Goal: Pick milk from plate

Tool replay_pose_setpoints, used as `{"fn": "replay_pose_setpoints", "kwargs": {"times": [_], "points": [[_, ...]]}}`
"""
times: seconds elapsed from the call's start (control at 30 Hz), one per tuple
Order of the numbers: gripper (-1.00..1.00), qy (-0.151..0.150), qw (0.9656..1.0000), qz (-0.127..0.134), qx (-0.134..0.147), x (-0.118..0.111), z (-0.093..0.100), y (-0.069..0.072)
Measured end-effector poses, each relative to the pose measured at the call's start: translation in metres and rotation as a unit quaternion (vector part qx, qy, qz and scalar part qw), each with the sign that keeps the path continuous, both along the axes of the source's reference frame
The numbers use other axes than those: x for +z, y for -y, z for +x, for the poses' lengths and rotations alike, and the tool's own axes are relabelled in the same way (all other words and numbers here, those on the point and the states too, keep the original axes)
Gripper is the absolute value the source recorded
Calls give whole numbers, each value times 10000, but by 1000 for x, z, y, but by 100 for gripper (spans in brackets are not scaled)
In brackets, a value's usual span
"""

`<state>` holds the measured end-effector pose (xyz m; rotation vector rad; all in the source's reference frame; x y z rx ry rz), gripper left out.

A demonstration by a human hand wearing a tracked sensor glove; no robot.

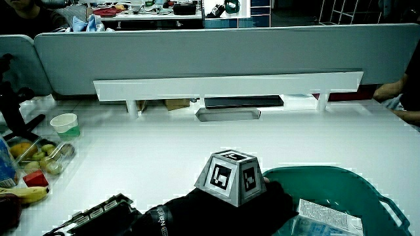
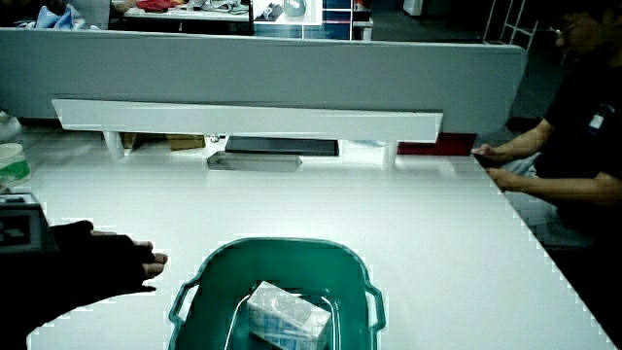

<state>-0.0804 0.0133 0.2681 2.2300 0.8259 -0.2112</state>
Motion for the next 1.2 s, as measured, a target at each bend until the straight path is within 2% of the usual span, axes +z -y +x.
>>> {"fn": "replay_pose_setpoints", "kwargs": {"times": [0.03, 0.07, 0.1, 0.2, 0.23, 0.3, 0.33, 0.37, 0.43, 0.47, 0.5, 0.57, 0.6, 0.77, 0.8, 0.9, 1.0, 1.03, 1.07, 1.1, 1.13, 1.2], "points": [[0, -49, 10000, 29, 6, 0, 2, 1], [0, -147, 9999, -64, -57, 11, 1, 1], [0, -74, 9999, 104, 62, 5, 6, 3], [0, -226, 9997, -133, -27, 15, 11, 5], [0, -93, 9998, -193, -45, 15, 14, 5], [0, -175, 9997, -180, -49, 17, 19, 8], [0, -217, 9998, -25, 39, 12, 23, 10], [0, -357, 9985, -324, -256, 32, 22, 9], [0, -226, 9994, -212, -162, 24, 28, 14], [0, 40, 9996, -268, 10, 13, 33, 18], [0, -229, 9994, -232, -114, 24, 33, 20], [0, -169, 9998, -129, 18, 17, 39, 25], [0, -298, 9992, 272, 76, 22, 40, 27], [0, -490, 9981, -329, -168, 40, 56, 35], [0, -164, 9989, -436, -67, 33, 59, 37], [0, -382, 9987, -330, -86, 40, 65, 42], [0, -670, 9966, -426, -216, 59, 70, 42], [0, -670, 9958, -593, -182, 64, 73, 42], [0, -726, 9956, -560, -192, 63, 76, 42], [0, -639, 9964, -534, -152, 58, 78, 42], [0, -641, 9961, -588, -147, 60, 80, 42], [0, -636, 9965, -524, -137, 59, 84, 43]]}}
